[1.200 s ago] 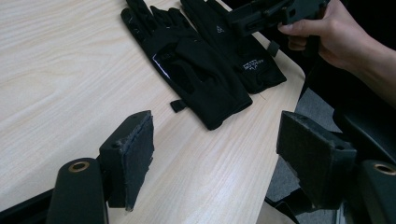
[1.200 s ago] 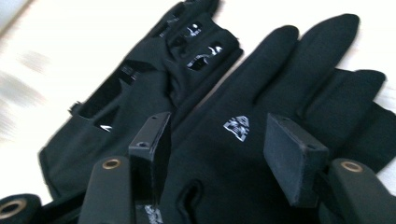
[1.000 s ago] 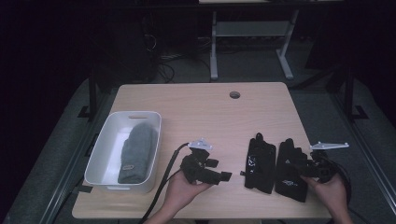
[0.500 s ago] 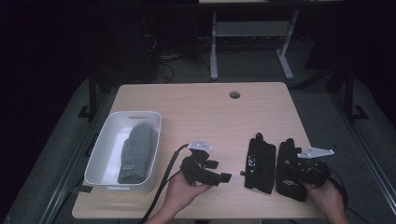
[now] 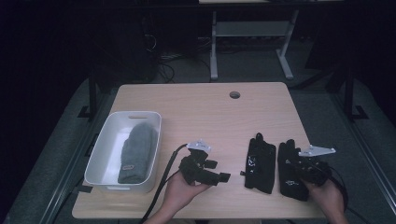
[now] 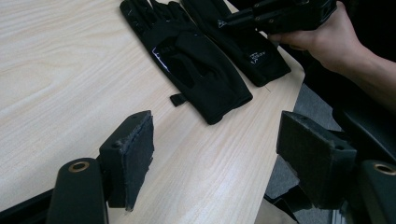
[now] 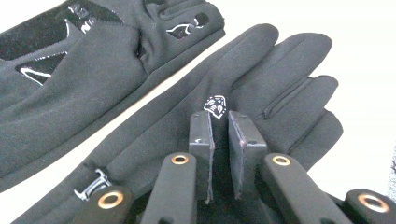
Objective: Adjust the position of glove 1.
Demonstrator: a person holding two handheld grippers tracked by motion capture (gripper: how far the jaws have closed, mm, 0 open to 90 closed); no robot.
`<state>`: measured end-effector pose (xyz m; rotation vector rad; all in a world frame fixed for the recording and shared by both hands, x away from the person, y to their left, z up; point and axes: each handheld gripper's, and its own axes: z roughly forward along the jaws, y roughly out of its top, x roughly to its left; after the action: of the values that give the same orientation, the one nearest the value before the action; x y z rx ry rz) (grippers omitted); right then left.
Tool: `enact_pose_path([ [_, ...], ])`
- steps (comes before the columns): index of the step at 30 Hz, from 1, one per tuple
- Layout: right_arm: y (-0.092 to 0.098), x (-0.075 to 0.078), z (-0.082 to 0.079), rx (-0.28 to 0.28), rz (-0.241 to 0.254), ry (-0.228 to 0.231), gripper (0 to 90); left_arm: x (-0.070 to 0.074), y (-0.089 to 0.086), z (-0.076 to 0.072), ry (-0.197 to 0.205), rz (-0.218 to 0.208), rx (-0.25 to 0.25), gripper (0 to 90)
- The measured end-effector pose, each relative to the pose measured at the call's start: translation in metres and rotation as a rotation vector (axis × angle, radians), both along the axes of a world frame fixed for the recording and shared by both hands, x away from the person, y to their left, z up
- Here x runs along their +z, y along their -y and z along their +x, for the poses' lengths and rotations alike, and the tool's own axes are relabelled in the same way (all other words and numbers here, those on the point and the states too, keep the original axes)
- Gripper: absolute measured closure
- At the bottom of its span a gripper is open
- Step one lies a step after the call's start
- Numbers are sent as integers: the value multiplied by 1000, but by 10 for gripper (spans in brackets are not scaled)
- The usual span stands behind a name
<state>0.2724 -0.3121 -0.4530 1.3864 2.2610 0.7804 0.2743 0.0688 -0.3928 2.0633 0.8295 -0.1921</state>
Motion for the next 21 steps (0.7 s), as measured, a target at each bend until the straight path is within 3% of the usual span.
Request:
enact_pose_path([
  [11, 0, 23, 2, -15, 56, 30, 801, 1, -1, -1, 4, -1, 0, 272],
  [21, -20, 46, 10, 20, 96, 57, 800, 3, -4, -1, 10, -1, 4, 272],
])
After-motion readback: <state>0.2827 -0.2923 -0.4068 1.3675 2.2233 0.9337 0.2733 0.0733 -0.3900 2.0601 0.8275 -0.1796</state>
